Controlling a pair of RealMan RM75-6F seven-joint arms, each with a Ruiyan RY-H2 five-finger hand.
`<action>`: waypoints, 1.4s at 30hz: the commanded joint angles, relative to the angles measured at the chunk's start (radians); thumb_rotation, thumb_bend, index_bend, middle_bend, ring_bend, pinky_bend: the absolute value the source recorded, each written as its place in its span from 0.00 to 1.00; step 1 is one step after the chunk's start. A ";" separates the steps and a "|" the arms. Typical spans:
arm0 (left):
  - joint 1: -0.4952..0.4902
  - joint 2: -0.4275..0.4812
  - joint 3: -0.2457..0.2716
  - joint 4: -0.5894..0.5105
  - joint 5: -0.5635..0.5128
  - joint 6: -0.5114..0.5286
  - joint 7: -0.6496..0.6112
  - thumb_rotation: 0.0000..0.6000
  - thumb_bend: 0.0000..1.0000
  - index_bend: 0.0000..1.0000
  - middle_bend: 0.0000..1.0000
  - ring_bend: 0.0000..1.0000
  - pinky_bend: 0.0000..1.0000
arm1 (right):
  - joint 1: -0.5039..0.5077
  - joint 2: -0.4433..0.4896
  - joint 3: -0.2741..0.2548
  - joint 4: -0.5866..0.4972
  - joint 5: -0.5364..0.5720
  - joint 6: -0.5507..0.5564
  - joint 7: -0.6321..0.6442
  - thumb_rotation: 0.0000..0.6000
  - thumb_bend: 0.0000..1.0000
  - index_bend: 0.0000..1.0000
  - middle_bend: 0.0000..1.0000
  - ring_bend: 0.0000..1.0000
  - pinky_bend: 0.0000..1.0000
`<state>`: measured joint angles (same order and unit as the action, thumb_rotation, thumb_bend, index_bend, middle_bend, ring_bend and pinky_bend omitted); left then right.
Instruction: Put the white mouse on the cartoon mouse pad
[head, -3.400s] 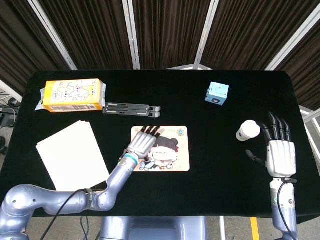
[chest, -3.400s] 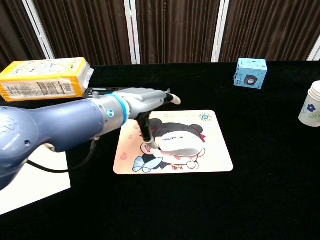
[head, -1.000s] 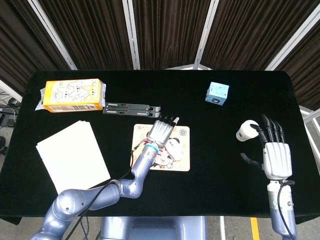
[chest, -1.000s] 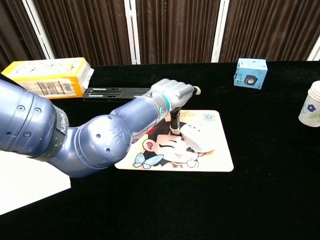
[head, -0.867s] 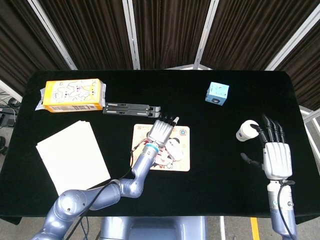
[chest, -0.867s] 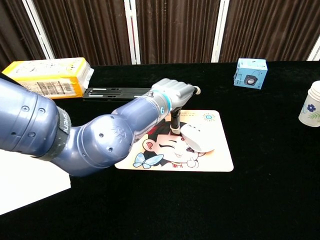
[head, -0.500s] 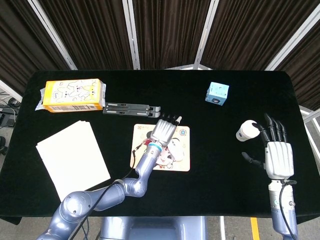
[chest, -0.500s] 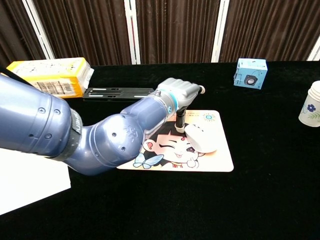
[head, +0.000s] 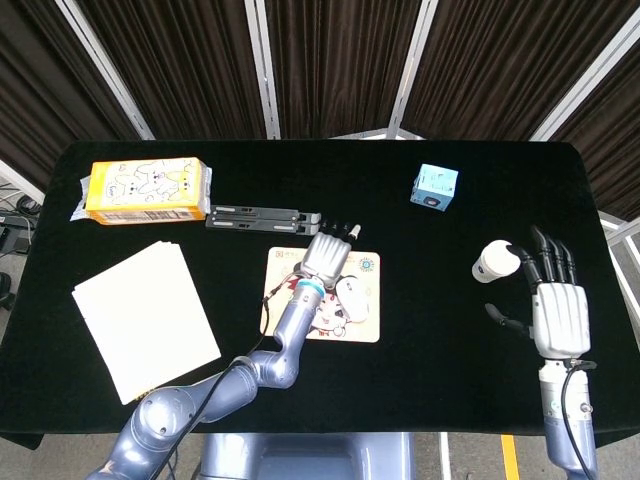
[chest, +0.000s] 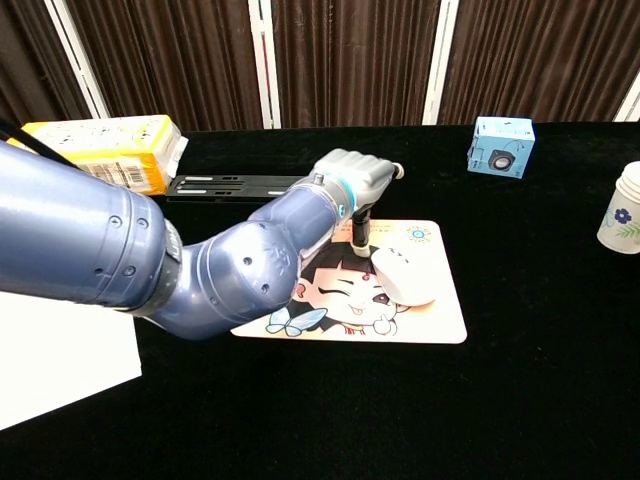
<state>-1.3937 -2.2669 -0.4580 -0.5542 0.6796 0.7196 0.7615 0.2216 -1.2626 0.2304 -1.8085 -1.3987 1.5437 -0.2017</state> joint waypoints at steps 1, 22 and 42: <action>-0.011 -0.002 -0.006 0.003 0.002 -0.004 -0.016 1.00 0.16 0.02 0.00 0.00 0.00 | 0.000 0.001 0.002 0.000 0.002 0.000 0.002 1.00 0.09 0.20 0.00 0.00 0.00; 0.006 0.032 0.001 -0.037 0.044 0.072 -0.107 1.00 0.16 0.02 0.00 0.00 0.00 | -0.003 0.009 0.000 -0.002 0.003 -0.006 0.005 1.00 0.09 0.20 0.00 0.00 0.00; 0.466 0.723 0.172 -0.953 0.202 0.424 -0.084 1.00 0.16 0.03 0.00 0.00 0.00 | 0.006 -0.007 -0.019 0.016 0.034 -0.038 -0.085 1.00 0.09 0.20 0.00 0.00 0.00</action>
<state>-1.0337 -1.6879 -0.3337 -1.3523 0.8632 1.0713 0.6656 0.2262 -1.2665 0.2136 -1.7963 -1.3636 1.5062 -0.2836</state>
